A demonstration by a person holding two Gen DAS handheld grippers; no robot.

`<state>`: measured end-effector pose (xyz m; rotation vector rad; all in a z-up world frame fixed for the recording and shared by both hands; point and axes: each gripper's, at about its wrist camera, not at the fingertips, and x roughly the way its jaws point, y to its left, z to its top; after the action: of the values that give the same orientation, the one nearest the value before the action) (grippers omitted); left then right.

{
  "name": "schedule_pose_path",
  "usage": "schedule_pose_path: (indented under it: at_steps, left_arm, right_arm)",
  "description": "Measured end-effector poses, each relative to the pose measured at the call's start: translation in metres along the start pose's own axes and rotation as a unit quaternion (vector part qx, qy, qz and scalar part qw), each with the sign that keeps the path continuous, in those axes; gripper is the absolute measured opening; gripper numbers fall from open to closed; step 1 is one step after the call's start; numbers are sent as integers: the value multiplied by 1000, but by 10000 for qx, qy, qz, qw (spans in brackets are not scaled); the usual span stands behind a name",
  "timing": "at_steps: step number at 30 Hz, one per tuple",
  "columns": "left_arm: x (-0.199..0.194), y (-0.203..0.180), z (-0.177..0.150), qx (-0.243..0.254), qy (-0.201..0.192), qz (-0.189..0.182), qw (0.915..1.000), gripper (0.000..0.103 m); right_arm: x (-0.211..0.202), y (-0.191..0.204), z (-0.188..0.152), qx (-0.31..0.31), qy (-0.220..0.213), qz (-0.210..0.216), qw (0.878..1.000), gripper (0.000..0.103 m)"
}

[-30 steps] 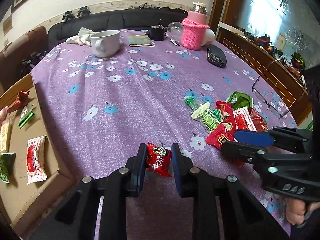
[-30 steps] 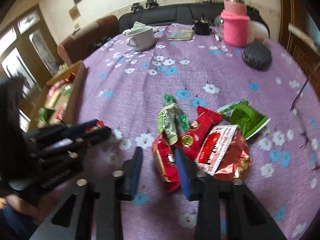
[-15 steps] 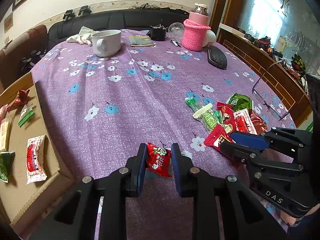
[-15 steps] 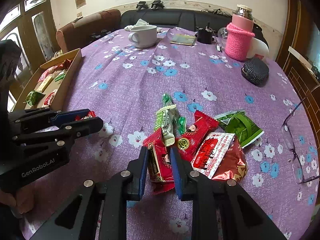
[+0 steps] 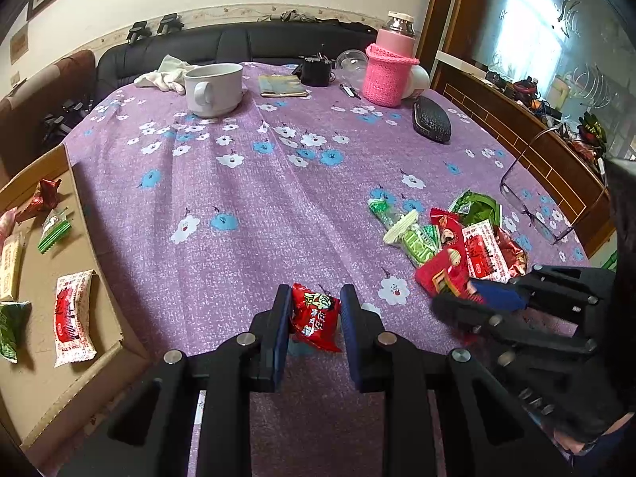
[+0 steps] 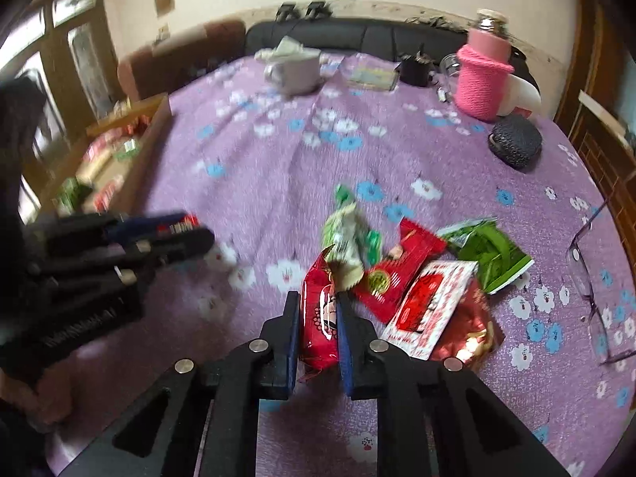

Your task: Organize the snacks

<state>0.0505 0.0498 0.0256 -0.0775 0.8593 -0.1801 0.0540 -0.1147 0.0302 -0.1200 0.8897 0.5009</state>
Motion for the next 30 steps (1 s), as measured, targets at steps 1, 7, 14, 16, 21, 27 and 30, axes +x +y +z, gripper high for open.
schedule_pose_path:
  at_steps: [1,7,14,16,21,27,30]
  left_arm:
    - [-1,0,0,0,-21,3,10000,23]
    - [-11,-4,1,89,-289,74,9995,23]
    - [-19,-14,1,358,-612,401,9967,23]
    - [-20,-15,1,385,-648,444,9962,23]
    - [-24,-17,0,468,-775,590,9941,23]
    - [-27,-22,-1,589,-883,726,9917,23]
    - [-28,-23,-2,629,-917,765,9909,23]
  right_arm:
    - [-4,-3,2,108,-106,62,9999,17]
    - [-25,-10,7,497,-664,248,9962,17]
    - [-29,-9,8,599,-732,367,9948,17]
    - [-30,-8,8,587,-747,380,9947,17]
    - [-31,-8,7,596,-780,413,9943,17]
    - [-31,-9,7,608,-779,424,9942,18]
    - [-32,-10,7,624,-793,427,9940,17]
